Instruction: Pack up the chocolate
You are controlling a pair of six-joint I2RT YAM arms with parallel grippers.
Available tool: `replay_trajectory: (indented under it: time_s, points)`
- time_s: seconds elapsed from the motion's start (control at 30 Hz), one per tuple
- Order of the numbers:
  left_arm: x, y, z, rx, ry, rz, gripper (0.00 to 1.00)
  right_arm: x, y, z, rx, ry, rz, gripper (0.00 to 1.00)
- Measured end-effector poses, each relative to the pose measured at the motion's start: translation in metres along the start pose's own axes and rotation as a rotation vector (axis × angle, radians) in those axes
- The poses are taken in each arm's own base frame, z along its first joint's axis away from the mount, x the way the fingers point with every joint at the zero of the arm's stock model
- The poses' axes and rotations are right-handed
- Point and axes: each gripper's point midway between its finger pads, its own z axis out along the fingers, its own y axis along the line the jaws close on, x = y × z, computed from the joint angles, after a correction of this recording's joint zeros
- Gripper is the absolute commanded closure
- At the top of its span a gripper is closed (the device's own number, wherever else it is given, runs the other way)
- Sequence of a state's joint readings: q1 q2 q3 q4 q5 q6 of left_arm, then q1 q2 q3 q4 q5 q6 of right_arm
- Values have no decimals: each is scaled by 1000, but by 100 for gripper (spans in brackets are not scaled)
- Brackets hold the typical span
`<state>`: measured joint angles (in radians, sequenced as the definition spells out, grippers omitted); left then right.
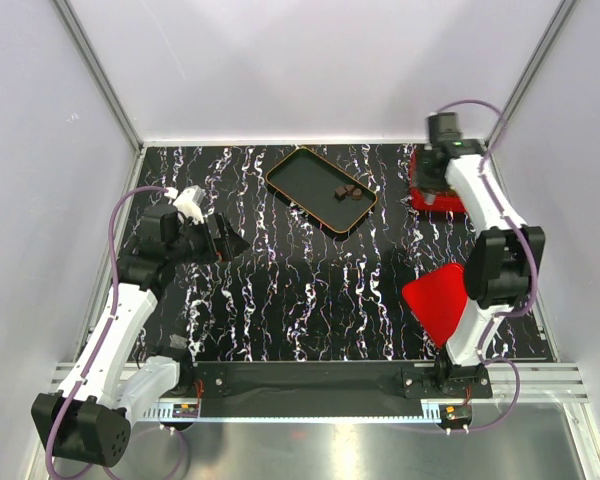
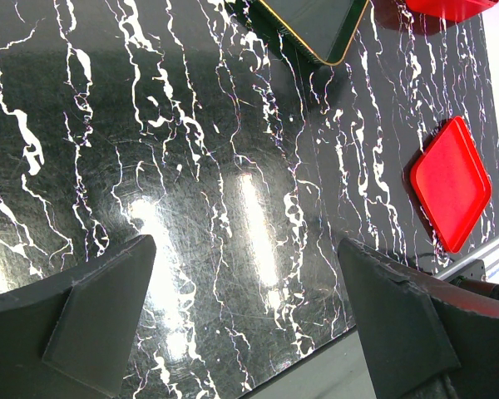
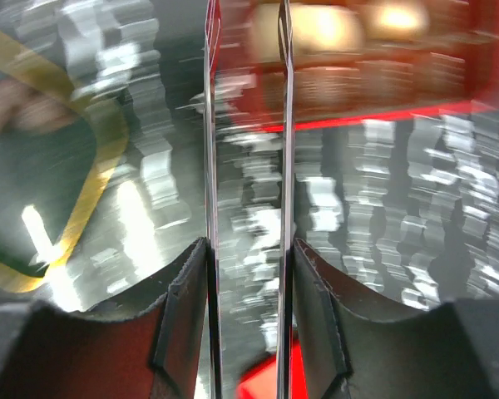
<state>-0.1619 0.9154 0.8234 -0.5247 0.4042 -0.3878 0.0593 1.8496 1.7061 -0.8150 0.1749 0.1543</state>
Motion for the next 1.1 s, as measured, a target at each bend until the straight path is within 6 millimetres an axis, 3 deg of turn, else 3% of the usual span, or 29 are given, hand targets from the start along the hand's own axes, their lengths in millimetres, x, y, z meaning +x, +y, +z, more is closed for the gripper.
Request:
replay_trajectory:
  time_s: [0.17,0.23,0.3,0.5,0.9,1.1]
  points:
    - [0,0,0,0,0,0,1,24,104,-25,-164,-12,-174,51]
    - [0,0,0,0,0,0,1,36,133,-34,-214,-7,-224,51]
    - [0,0,0,0,0,0,1,44,147,-40,-239,-5,-248,51]
    - [0,0,0,0,0,0,1,53,150,-38,-233,9,-262,51]
    - [0,0,0,0,0,0,1,79,147,-15,-203,79,-283,51]
    - [0,0,0,0,0,0,1,79,145,-7,-178,75,-287,50]
